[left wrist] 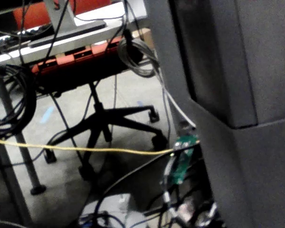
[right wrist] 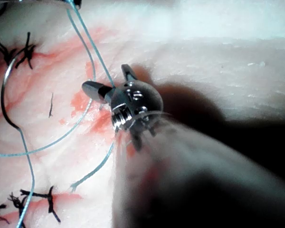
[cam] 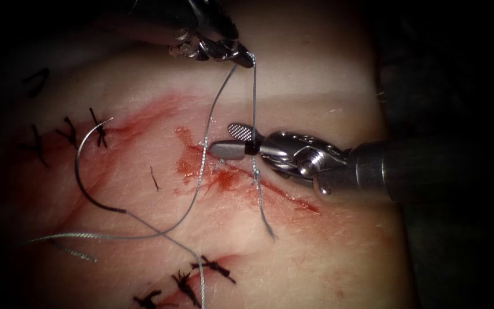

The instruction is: Wound Closure

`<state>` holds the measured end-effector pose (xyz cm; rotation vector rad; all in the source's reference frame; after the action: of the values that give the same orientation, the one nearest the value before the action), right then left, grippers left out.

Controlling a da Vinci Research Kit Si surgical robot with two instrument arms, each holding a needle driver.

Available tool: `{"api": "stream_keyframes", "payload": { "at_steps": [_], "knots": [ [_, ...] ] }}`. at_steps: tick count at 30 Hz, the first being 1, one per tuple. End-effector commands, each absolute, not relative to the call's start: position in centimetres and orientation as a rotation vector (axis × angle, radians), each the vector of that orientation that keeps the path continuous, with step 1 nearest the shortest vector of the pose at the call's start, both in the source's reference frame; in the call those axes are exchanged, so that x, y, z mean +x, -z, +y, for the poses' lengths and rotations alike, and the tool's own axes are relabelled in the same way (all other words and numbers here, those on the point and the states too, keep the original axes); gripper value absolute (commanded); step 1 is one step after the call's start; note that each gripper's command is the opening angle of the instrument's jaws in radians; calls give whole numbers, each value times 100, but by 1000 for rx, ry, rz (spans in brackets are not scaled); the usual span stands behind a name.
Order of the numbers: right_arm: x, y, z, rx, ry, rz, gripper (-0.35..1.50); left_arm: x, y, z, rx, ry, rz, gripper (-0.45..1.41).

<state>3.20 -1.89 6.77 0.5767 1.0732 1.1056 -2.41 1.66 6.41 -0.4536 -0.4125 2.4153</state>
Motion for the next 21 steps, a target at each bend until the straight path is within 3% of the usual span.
{"api": "stream_keyframes", "payload": {
  "at_steps": [1, 12, 13, 14, 15, 17, 18, 19, 21],
  "knots": [
    [329, -679, -192, 579, -1103, 1075, 123, -246, -646, 168, -452, -2414, -411, -45],
    [333, -682, -200, 576, -1095, 1075, 111, -247, -645, 167, -453, -2412, -413, -45],
    [333, -682, -200, 577, -1094, 1075, 79, -247, -645, 167, -454, -2416, -411, -45],
    [333, -681, -201, 573, -1088, 1076, 63, -247, -645, 167, -453, -2416, -411, -45],
    [332, -681, -201, 585, -1103, 1073, 22, -247, -645, 167, -452, -2414, -410, -45],
    [330, -682, -202, 596, -1116, 1072, 1, -247, -645, 167, -455, -2411, -413, -45],
    [330, -682, -202, 596, -1116, 1072, 1, -247, -645, 167, -455, -2411, -413, -45],
    [329, -683, -204, 607, -1128, 1069, -35, -248, -645, 166, -454, -2409, -412, -45],
    [328, -683, -204, 615, -1137, 1067, -35, -248, -645, 166, -455, -2414, -414, -45]
  ]
}}
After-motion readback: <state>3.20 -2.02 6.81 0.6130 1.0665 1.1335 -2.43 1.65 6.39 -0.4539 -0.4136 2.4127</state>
